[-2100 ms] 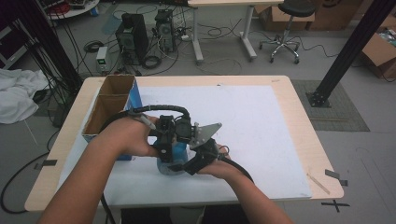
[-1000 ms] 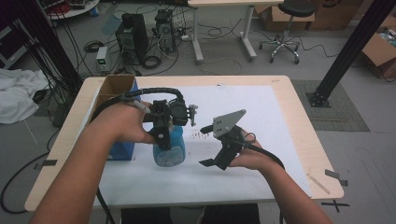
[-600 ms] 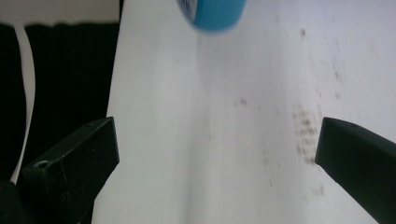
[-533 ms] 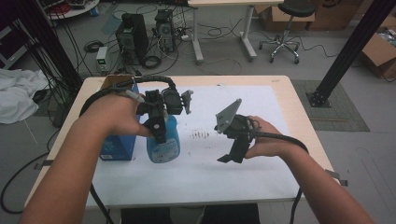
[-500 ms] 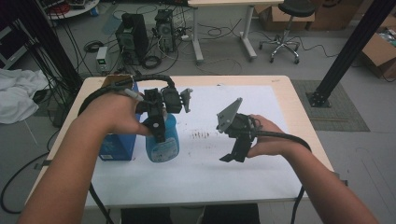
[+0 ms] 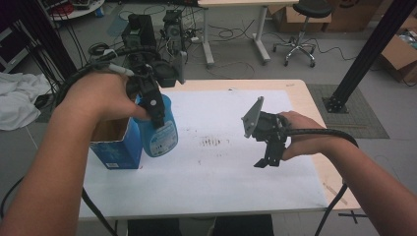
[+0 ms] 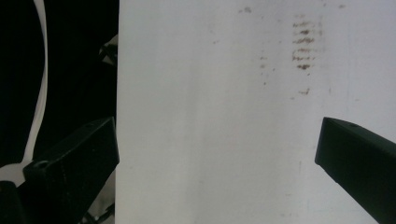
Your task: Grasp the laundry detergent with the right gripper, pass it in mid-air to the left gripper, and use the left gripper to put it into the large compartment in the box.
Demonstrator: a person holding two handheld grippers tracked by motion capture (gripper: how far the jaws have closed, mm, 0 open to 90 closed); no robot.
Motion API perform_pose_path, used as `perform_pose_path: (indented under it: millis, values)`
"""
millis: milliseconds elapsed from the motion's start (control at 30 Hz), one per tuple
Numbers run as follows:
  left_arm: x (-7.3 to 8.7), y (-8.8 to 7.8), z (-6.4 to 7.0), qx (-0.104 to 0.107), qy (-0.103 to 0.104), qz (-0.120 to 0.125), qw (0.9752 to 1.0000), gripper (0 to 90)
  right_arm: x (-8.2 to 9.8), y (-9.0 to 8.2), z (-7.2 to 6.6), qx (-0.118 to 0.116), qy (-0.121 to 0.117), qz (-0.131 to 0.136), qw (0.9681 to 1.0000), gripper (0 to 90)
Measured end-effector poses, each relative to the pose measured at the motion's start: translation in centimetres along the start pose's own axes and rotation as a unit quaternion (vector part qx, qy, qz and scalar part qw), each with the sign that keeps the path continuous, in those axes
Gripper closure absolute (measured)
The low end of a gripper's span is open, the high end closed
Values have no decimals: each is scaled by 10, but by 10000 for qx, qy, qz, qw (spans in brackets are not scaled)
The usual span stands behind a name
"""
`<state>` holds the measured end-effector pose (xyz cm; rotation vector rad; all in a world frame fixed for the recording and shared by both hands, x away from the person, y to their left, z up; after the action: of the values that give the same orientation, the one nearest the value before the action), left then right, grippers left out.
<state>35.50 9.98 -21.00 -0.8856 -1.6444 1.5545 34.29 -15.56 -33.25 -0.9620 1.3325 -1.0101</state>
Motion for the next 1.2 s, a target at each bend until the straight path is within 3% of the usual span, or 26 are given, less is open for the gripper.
perform_pose_path:
  millis: [33, 167, 267, 367, 433, 500, 600, 733, 833, 867, 900, 1000, 1033, 1200]
  values:
    - [2, -5, -4, -33, -191, 27, 9998, 386, 2, 1, 0, 1, -27, -71, 10000, 0]
    - [10, -17, -14, -36, -625, 43, 9980, 386, 5, 1, -2, -7, -67, -157, 9999, 0]
    - [16, -24, -22, -60, -1049, 31, 9945, 385, 5, -1, -2, -10, -91, -146, 9999, 0]
    - [25, -30, -31, 2, -1490, -3, 9888, 386, 4, -2, -2, -14, -131, -166, 9998, 0]
    - [30, -33, -36, 31, -1757, 36, 9844, 385, 4, -2, -2, -14, -151, -181, 9997, 0]
    - [37, -36, -43, 51, -2090, 85, 9779, 385, 4, -2, -2, -23, -134, -168, 9998, 0]
    - [48, -39, -52, 81, -2435, 89, 9698, 385, 4, -3, -2, -17, -149, -167, 9997, 0]
    - [61, -43, -63, 81, -2947, 156, 9554, 386, 4, -3, -1, -26, -177, -175, 9997, 0]
    - [67, -45, -68, 60, -3171, 156, 9483, 386, 3, -3, -2, -22, -169, -180, 9997, 0]
    - [69, -46, -70, 18, -3241, 149, 9459, 385, 3, -3, -2, -31, -186, -181, 9997, 0]
    - [72, -46, -73, -56, -3409, 148, 9400, 385, 3, -3, -2, -37, -194, -185, 9996, 0]
    - [77, -48, -79, -276, -3590, 195, 9327, 385, 2, -3, -2, -26, -195, -184, 9996, 0]
    - [79, -48, -82, -333, -3687, 172, 9288, 385, 2, -3, -2, -14, -199, -179, 9996, 0]
    - [85, -44, -90, -325, -3869, 211, 9213, 386, 2, -4, -3, -16, -212, -175, 9996, 0]
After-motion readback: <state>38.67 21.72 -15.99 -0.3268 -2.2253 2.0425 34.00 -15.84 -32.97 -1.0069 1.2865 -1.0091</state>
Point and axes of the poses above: each handheld gripper's, and its own axes: y roughly forward along the jaws, x roughly out of its underside, z roughly to its right, the point moved 7 cm from there along y, roughly forward along the jaws, and after that the axes turned 5 degrees about y, right-handed, at the moved point
